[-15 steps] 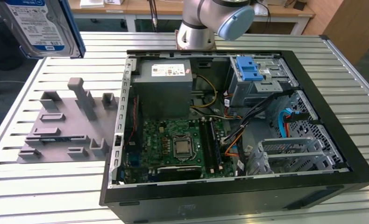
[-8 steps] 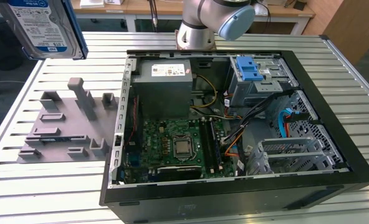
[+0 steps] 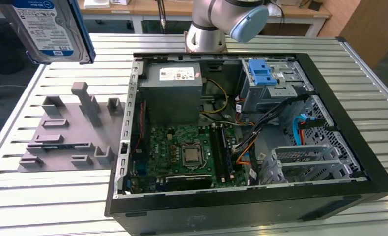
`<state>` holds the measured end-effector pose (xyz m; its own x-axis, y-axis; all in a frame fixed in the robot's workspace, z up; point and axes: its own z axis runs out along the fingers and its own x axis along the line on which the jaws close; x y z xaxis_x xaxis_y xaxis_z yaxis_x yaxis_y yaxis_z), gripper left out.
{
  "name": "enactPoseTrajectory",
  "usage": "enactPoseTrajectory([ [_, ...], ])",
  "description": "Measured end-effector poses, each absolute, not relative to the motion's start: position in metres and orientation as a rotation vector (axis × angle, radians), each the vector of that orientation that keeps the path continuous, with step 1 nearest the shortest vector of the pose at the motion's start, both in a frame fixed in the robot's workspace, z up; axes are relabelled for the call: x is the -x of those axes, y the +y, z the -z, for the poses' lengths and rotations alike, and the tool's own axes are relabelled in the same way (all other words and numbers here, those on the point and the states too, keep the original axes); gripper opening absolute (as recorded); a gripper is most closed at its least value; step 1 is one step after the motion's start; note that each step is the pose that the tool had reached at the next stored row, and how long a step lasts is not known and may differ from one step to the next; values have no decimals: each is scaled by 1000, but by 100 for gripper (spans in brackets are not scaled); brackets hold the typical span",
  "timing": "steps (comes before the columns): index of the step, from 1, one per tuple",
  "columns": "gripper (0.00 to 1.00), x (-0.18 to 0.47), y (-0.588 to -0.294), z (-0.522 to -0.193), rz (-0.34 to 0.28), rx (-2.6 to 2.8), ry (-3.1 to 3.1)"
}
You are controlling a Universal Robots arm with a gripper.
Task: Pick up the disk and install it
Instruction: 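Pick up the disk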
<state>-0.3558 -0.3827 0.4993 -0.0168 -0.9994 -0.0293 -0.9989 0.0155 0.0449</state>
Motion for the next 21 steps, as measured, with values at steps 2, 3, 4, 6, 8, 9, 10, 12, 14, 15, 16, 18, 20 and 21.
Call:
enactPoseTrajectory([
  [2, 37, 354, -383, -499, 82, -2195, -2231],
  [3, 37, 354, -384, -499, 82, -2195, -2231],
  [4, 37, 353, -384, -499, 83, -2195, -2231],
  [6, 37, 351, -385, -499, 83, -2195, -2231],
  [8, 37, 349, -385, -499, 83, -2195, -2231],
  [9, 37, 349, -386, -499, 83, -2195, -2231],
  [10, 37, 348, -386, -499, 83, -2195, -2231],
  [12, 37, 347, -387, -499, 83, -2195, -2231],
  [14, 37, 345, -387, -499, 83, -2196, -2231],
  [15, 37, 345, -387, -499, 83, -2196, -2231],
  [16, 37, 344, -388, -499, 83, -2196, -2231],
  [18, 37, 343, -388, -499, 83, -2196, -2231],
  [20, 37, 342, -389, -499, 83, -2196, -2231],
  [21, 37, 341, -389, -499, 83, -2196, -2231],
])
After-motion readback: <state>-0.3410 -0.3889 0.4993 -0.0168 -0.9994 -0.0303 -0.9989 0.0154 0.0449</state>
